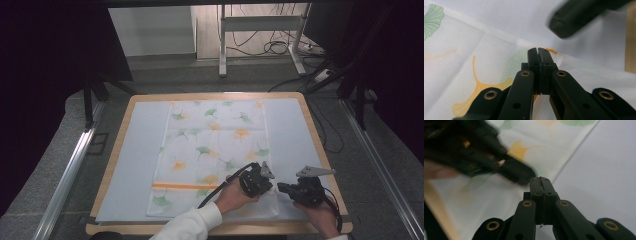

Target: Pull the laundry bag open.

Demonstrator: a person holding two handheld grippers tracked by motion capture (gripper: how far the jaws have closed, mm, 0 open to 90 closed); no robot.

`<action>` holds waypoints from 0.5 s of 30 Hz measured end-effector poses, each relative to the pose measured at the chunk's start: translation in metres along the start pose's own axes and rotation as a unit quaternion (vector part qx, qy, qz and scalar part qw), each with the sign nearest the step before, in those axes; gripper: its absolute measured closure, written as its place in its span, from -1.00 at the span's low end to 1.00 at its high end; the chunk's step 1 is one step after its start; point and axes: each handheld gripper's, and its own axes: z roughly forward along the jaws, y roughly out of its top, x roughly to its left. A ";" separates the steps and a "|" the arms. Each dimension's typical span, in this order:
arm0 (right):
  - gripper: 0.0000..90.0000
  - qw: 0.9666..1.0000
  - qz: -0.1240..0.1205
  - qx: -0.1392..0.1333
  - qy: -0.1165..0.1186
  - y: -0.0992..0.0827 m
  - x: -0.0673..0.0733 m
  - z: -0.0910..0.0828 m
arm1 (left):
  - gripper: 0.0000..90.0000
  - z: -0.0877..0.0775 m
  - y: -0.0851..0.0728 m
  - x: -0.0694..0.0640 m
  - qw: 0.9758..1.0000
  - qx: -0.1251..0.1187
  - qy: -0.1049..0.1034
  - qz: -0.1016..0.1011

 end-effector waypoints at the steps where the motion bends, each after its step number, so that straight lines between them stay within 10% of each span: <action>1: 1.00 1.000 0.000 0.008 0.004 -0.005 0.005 -0.001 | 1.00 0.000 0.000 -0.001 1.000 0.000 0.001 -0.002; 15: 1.00 0.999 0.016 0.047 0.013 -0.010 0.007 0.015 | 1.00 -0.001 0.000 -0.001 1.000 0.005 0.004 0.009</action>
